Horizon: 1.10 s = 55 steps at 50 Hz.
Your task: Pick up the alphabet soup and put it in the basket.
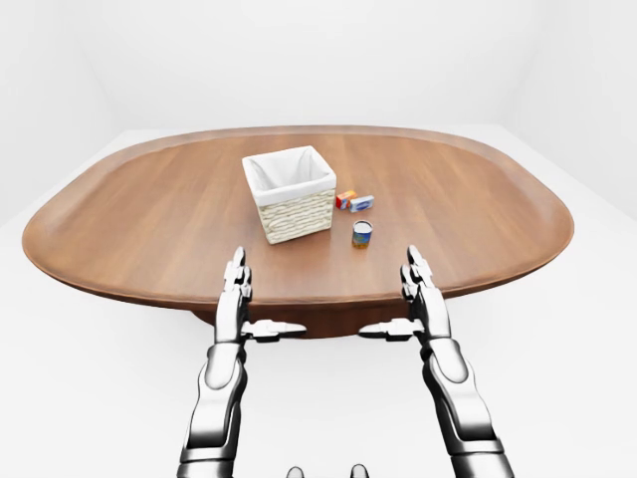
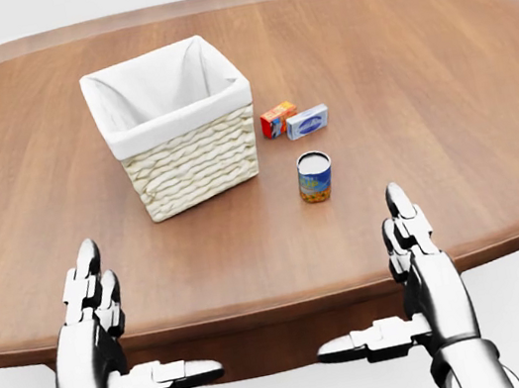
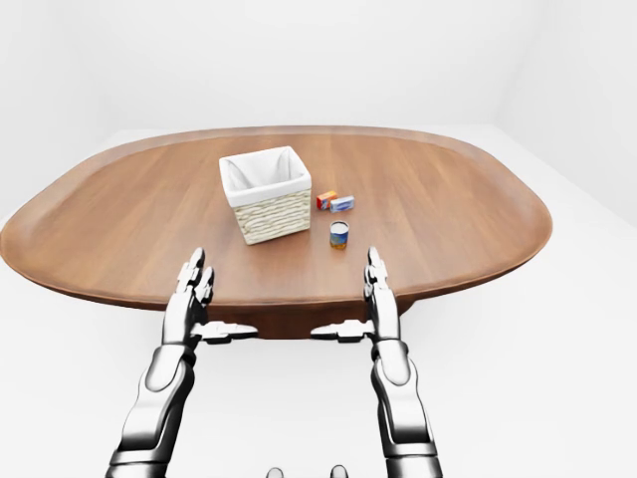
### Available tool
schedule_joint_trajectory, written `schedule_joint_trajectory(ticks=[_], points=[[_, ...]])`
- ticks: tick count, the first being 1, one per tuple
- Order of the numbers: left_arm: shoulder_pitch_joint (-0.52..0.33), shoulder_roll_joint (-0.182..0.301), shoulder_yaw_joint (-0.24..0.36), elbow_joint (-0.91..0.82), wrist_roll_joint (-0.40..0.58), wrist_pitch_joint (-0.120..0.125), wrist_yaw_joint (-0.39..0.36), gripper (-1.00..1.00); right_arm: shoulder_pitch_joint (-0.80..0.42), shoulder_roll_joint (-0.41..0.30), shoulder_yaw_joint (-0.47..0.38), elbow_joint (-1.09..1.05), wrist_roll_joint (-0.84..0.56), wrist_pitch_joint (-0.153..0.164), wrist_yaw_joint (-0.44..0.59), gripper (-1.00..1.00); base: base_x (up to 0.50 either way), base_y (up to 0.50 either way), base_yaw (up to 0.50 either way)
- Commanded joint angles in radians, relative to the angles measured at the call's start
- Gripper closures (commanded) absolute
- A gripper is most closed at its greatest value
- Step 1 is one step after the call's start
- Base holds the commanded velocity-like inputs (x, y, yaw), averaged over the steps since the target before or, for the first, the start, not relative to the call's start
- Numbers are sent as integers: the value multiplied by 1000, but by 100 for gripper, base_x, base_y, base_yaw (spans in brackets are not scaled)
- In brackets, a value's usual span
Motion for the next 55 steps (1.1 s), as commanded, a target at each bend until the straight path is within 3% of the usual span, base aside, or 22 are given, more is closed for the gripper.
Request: schedule_joint_trajectory(ticks=[1, 3, 15, 18, 21, 22, 29, 30, 37, 46, 55], points=[[-23, 20, 41, 23, -20, 9, -8, -100, 9, -6, -8, -17, 18, 60, 27, -100, 0, 0, 0], [-45, 23, 49, 59, -34, 23, -10, -100, 6, -6, -5, -4, 6, 47, 21, -100, 0, 0, 0], [-66, 23, 36, 98, -38, 17, -21, -100, -55, -5, -11, 113, -12, 13, -10, -100, 0, 0, 0], [-66, 25, 39, 94, -40, 20, -21, -100, -58, -6, -9, 118, -13, 17, -10, -100, 0, 0, 0], [-49, 30, 50, 47, -51, 39, -25, -100, -58, -8, -8, 109, -10, 36, -7, -100, 0, 0, 0], [-32, 32, 53, 7, -63, 57, -36, -100, -56, -9, -7, 102, -13, 46, -6, -100, 0, 0, 0], [-31, 30, 54, 3, -62, 59, -38, -100, -56, -8, -7, 101, -13, 47, -5, -100, 0, 0, 0], [51, 37, 79, -183, -97, 85, -51, -100, -72, -13, -14, 115, -5, 64, 4, -100, 20, 0, 0], [174, 4, 105, -416, -106, 85, -71, -100, -77, -18, -19, 116, 2, 64, 22, -100, 29, 0, 0], [238, -18, 92, -505, -94, 85, -91, -100, -74, -17, -17, 116, 1, 64, 33, -100, 35, 0, 0], [216, -16, 96, -479, -97, 85, -101, -100, -60, -14, -11, 97, -6, 64, 34, -100, 35, 0, 0]])
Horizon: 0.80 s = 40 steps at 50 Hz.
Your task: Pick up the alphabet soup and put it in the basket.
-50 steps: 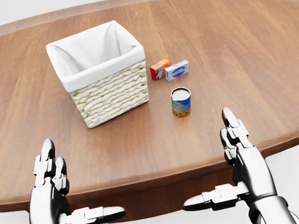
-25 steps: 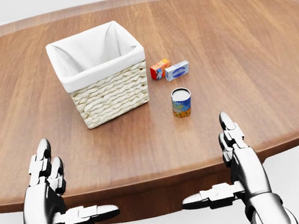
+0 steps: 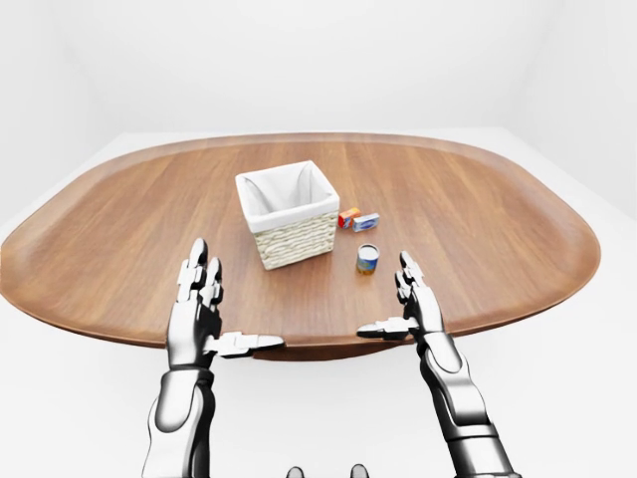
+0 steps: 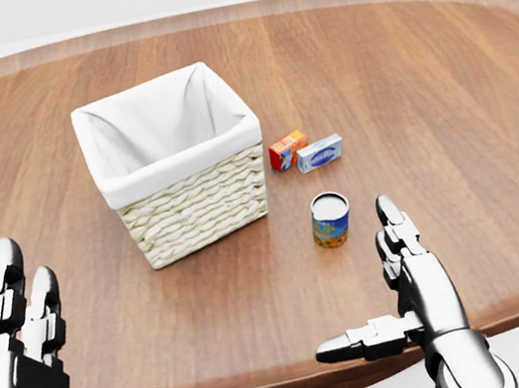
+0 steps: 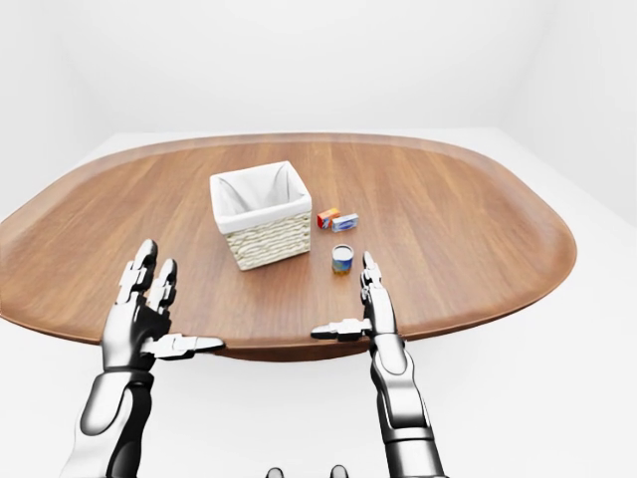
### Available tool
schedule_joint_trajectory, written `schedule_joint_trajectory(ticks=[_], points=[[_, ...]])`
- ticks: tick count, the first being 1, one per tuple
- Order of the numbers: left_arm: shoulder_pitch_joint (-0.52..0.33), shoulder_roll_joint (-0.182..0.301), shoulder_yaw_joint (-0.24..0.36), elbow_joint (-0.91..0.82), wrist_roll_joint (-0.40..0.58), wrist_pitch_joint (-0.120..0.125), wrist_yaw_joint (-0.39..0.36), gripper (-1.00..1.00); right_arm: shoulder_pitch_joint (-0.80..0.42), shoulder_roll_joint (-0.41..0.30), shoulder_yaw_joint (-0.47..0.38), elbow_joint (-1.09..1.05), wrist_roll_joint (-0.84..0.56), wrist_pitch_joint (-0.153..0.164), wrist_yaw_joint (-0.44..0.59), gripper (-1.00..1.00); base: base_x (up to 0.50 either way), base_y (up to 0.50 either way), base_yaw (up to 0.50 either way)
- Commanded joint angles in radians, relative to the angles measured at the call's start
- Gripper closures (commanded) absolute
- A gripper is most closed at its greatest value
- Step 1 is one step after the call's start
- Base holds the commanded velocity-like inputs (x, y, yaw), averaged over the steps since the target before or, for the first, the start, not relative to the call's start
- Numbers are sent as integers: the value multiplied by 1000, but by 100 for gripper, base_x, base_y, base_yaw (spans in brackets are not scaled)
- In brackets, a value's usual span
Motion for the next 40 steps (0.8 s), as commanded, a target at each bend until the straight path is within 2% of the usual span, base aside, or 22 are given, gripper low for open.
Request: schedule_joint_trajectory(ticks=[1, 16, 25, 27, 40], points=[[24, -7, 5, -52, -5, 0, -16, -100, 8, 2, 4, -12, -4, 0, 7, -100, 36, 0, 0], [42, -11, -1, -70, 1, 0, -21, -100, 14, 0, 2, -25, -4, 0, 11, -100, 38, 0, 0], [63, -15, 2, -104, -3, 0, -27, -100, 31, -7, -19, -104, 16, 0, 13, -100, 38, 0, 0], [58, -15, 0, -93, 2, 0, -27, -100, 67, -4, -17, -174, 21, 0, 17, -100, 38, -1, 0], [81, -19, -8, -118, 5, 0, -32, -100, 85, 3, 0, -172, 0, 0, 18, -100, 38, -1, 0]])
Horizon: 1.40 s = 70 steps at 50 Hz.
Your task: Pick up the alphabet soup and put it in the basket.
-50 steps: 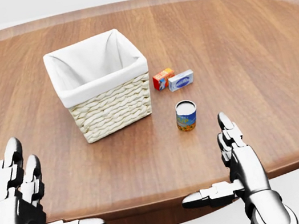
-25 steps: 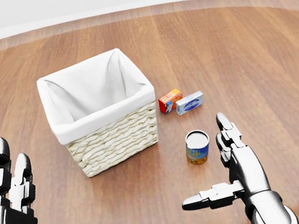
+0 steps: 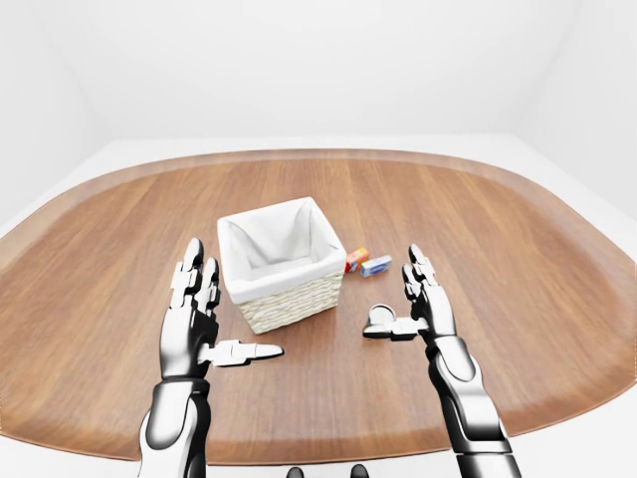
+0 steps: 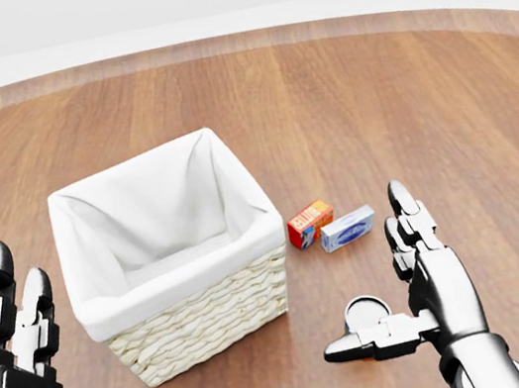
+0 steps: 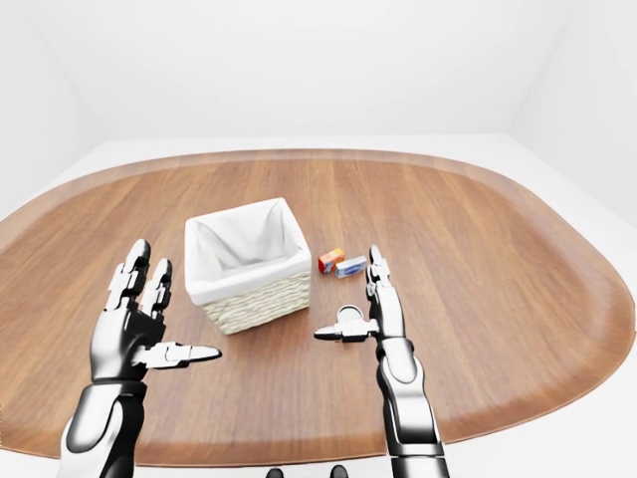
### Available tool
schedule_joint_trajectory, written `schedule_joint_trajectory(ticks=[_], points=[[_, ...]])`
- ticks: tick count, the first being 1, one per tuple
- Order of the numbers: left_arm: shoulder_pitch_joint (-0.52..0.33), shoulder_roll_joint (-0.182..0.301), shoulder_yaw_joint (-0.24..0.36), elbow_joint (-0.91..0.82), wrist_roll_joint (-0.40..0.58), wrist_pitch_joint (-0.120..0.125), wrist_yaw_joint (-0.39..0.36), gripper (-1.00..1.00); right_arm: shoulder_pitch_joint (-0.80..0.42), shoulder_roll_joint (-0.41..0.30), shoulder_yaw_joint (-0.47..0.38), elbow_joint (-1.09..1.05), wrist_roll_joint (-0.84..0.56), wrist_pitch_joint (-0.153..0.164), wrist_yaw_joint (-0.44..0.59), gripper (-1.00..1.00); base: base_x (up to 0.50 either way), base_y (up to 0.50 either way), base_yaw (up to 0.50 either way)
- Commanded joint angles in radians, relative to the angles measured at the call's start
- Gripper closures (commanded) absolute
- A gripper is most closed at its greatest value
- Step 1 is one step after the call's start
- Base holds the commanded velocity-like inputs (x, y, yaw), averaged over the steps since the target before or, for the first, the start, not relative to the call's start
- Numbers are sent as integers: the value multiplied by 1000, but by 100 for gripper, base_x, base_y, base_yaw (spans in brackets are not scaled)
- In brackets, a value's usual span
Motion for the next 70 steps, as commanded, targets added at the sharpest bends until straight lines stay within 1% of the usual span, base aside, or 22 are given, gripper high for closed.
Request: schedule_joint_trajectory(ticks=[1, 5, 10, 11, 13, 23, 28, 30, 32, 35, 38, 39, 41, 42, 44, 46, 49, 53, 58, 61, 65, 70], points=[[21, -5, -8, -23, 5, 0, -5, -100, 20, 5, 12, -13, -14, 0, 1, -100, 38, -1, 0], [49, -9, -17, -57, 5, 0, -10, -100, 15, 5, 15, 1, -21, 0, 0, -100, 39, -1, 0], [50, -9, -17, -59, 5, 0, -11, -100, 14, 5, 14, 2, -21, 0, 0, -100, 39, -1, 0], [117, -19, -23, -139, -7, 0, -23, -100, 8, 7, 18, 21, -28, 0, -3, -100, 38, -1, 0], [147, -26, -27, -169, -9, 0, -31, -100, 8, 7, 18, 19, -28, 0, -2, -100, 39, -1, 0], [176, -34, -31, -199, -12, -4, -41, -100, 0, 9, 27, 55, -44, 0, -7, -100, 34, 0, 0], [178, -34, -32, -202, -11, -4, -41, -100, -5, 7, 25, 73, -52, -12, -13, -100, 0, 0, 0], [188, -35, -42, -207, -5, -13, -42, -100, -26, 5, 18, 114, -56, -35, -22, -100, 0, 0, 0], [185, -33, -43, -202, -3, -14, -40, -100, -26, 4, 16, 108, -54, -29, -22, -100, 0, 0, 0], [183, -31, -44, -200, -4, -13, -39, -100, -52, 1, 5, 149, -50, -44, -27, -100, 0, 0, 0], [183, -31, -44, -200, -4, -13, -38, -100, -53, 0, 5, 151, -49, -45, -28, -100, 0, 0, 0], [176, -29, -44, -193, 0, -11, -36, -100, -84, -3, -6, 203, -56, -64, -49, -100, 0, 0, 0], [174, -28, -42, -193, -2, -8, -36, -100, -90, -6, -7, 211, -54, -63, -53, -100, 0, 0, 0], [173, -28, -43, -191, -1, -8, -36, -100, -97, -6, -8, 226, -58, -75, -62, -100, 0, 0, 0], [173, -28, -43, -191, -1, -8, -36, -100, -98, -7, -8, 228, -58, -76, -64, -100, 0, 0, 0], [175, -28, -45, -194, 1, -8, -36, -100, -107, -9, -9, 251, -60, -89, -70, -100, 0, 0, 0], [175, -27, -45, -194, 1, -8, -36, -100, -107, -9, -9, 252, -60, -90, -71, -100, 0, 0, 0], [164, -27, -39, -188, -2, -1, -35, -100, -134, -15, -15, 322, -65, -123, -86, -100, 0, 0, 0], [167, -28, -42, -188, 0, -2, -36, -100, -140, -19, -21, 324, -52, -115, -86, -100, 0, 0, 0], [170, -28, -42, -191, 0, -2, -36, -100, -146, -21, -23, 337, -53, -120, -91, -100, 0, 0, 0], [169, -28, -35, -196, -6, 0, -38, -100, -157, -21, -18, 383, -64, -145, -102, -100, 0, 0, 0], [165, -29, -33, -192, -4, 0, -38, -100, -162, -22, -17, 404, -67, -156, -105, -100, 0, 0, 0]])
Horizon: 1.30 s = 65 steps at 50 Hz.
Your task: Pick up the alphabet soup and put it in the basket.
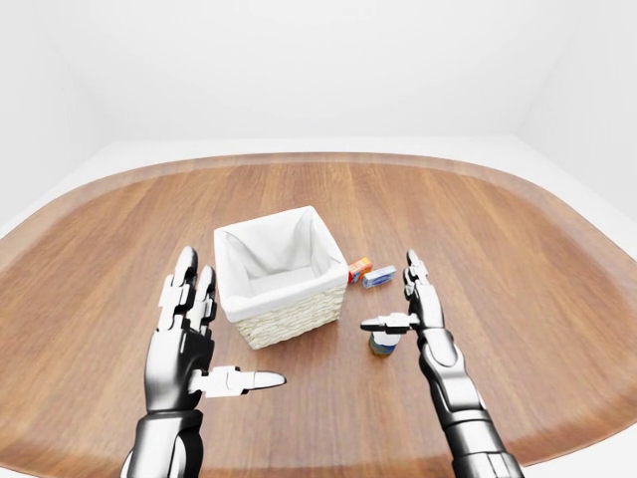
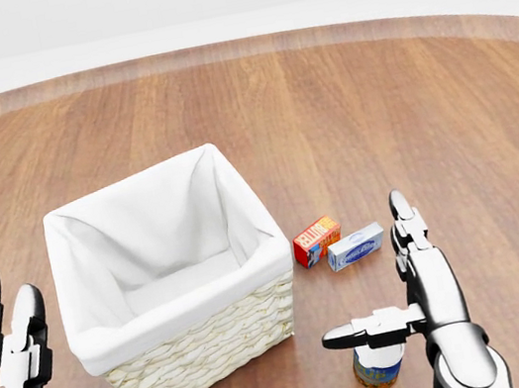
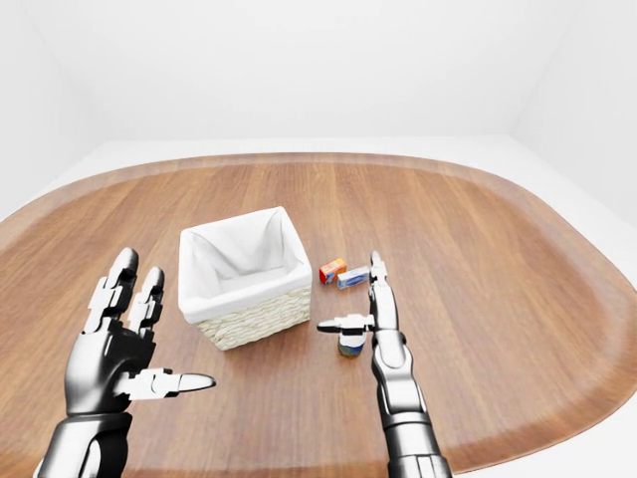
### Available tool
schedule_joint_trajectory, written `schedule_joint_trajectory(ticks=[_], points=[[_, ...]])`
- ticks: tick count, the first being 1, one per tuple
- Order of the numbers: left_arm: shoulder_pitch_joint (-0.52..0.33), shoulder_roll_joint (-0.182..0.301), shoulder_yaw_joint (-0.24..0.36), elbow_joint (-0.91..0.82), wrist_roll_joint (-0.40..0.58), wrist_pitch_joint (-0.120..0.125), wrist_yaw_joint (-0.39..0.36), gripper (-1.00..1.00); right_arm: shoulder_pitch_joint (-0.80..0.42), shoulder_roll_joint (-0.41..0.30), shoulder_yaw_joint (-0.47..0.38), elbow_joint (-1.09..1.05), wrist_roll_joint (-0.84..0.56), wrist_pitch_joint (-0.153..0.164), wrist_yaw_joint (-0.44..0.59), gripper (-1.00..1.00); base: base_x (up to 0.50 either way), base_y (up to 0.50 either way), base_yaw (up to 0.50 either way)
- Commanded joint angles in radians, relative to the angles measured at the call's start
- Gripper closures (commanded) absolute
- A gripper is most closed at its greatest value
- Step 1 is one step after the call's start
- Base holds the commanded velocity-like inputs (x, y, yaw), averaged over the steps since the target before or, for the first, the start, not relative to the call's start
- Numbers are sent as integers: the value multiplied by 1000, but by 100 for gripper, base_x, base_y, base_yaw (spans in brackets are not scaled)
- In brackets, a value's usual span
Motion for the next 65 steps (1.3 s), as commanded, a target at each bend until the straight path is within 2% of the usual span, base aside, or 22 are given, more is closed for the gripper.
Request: schedule_joint_trajectory(ticks=[1, 7, 8, 10, 11, 12, 19, 20, 21, 36, 38, 65], points=[[-3, -1, 5, 1, -1, 0, -2, -100, -22, -4, -1, 65, -7, -31, -15, -100, 0, 0, 0], [-4, -2, 5, 1, -1, 0, -2, -100, -24, -5, -1, 73, -8, -36, -16, -100, 0, 0, 0], [-9, -1, 4, 8, 2, 0, -2, -100, -30, -9, -4, 107, -12, -49, -17, -100, 0, 0, 0], [-9, -1, 4, 9, 2, 0, -1, -100, -31, -9, -4, 111, -12, -49, -18, -100, 0, 0, 0], [-6, -1, 8, 1, -4, 0, -1, -100, -63, -21, -10, 239, -28, -49, -30, -100, 0, 0, 0], [-6, -2, 9, 1, -4, 0, -2, -100, -69, -22, -9, 265, -30, -49, -30, -100, 0, 0, 0], [-6, -3, 9, 0, -4, 0, -3, -100, -70, -23, -9, 270, -30, -49, -31, -100, 0, 0, 0], [-15, -3, 6, 10, 1, 0, 1, -100, -105, -23, 4, 465, -75, -49, -71, -100, 0, 0, 0], [-14, -3, 4, 10, 1, 0, 2, -100, -123, -28, -1, 510, -74, -49, -73, -100, 0, 0, 0], [-8, 2, -7, 14, 3, 0, 6, -100, -159, -55, -10, 699, -88, -49, -102, -100, 0, 0, 0], [-16, 5, -3, 21, -1, 0, 4, -100, -197, -45, 5, 825, -120, -49, -130, -100, 0, 0, 0], [-5, 4, -11, 8, 2, 0, 4, -100, -203, -43, 5, 844, -125, -49, -131, -100, 0, 0, 0]])
